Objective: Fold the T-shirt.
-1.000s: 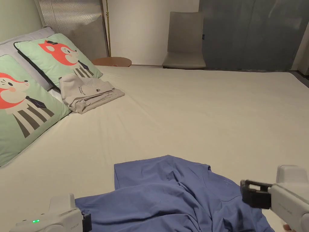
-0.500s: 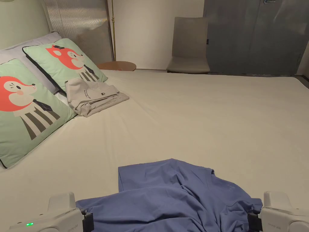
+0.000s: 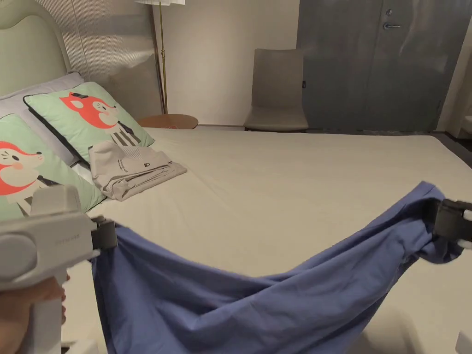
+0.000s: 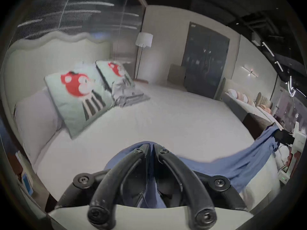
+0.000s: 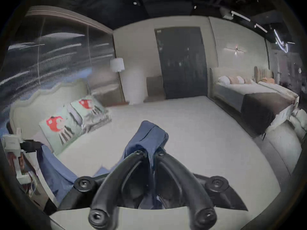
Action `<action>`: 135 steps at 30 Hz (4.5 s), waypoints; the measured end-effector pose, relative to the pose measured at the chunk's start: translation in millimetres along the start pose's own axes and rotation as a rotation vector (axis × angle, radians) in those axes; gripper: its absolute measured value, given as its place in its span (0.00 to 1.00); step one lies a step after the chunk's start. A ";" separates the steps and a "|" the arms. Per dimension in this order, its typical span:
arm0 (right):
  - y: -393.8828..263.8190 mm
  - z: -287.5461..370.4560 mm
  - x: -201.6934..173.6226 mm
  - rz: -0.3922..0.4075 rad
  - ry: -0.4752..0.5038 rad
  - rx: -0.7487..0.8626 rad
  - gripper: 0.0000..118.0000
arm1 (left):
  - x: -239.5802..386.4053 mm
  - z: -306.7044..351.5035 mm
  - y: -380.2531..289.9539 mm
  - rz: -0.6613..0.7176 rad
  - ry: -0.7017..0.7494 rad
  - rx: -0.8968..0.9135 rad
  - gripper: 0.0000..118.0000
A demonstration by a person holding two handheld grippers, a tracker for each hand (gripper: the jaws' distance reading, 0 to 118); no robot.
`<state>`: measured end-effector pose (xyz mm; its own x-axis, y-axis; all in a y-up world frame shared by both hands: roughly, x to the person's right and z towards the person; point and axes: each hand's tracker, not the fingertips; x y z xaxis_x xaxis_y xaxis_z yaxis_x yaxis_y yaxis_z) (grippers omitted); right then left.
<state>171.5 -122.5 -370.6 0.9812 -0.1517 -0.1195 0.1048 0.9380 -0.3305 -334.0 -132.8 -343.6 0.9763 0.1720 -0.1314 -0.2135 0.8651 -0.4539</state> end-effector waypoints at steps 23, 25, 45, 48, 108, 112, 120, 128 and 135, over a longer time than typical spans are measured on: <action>169.4 -99.4 54.9 0.035 -0.186 0.335 0.05 | 115.5 -166.2 217.1 -0.002 -0.130 0.231 0.02; 166.2 -107.4 59.3 0.037 -0.198 0.335 0.05 | 119.0 -180.0 213.1 0.005 -0.133 0.221 0.02; -67.0 -23.1 80.2 0.002 -0.262 -0.014 0.05 | 67.1 -134.2 -24.6 -0.090 -0.087 -0.171 0.02; -110.6 1.7 80.5 -0.036 -0.259 -0.098 0.05 | 49.3 -115.6 -78.1 -0.083 -0.048 -0.243 0.02; -140.9 1.5 15.1 0.012 -0.205 0.012 0.01 | -24.3 -156.7 -167.3 0.158 0.128 -0.441 0.71; -145.8 -9.3 16.4 0.013 -0.206 -0.014 0.01 | -11.8 -163.3 -177.8 0.140 0.133 -0.473 0.33; -143.4 -41.4 20.4 0.026 -0.193 -0.053 0.02 | 2.8 -141.2 -157.3 0.110 0.094 -0.360 0.04; -121.7 -172.8 52.8 0.050 -0.161 -0.315 0.92 | 13.9 -126.3 -146.1 0.087 0.072 -0.308 0.04; -143.4 -262.1 94.8 0.008 -0.285 -0.514 0.92 | 17.9 -134.2 -151.9 0.077 0.084 -0.329 0.04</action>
<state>207.0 -353.1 -579.9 0.9940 0.0111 0.1089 0.0749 0.6561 -0.7510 -288.9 -324.4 -395.3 0.9536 0.1796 -0.2417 -0.2995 0.6503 -0.6982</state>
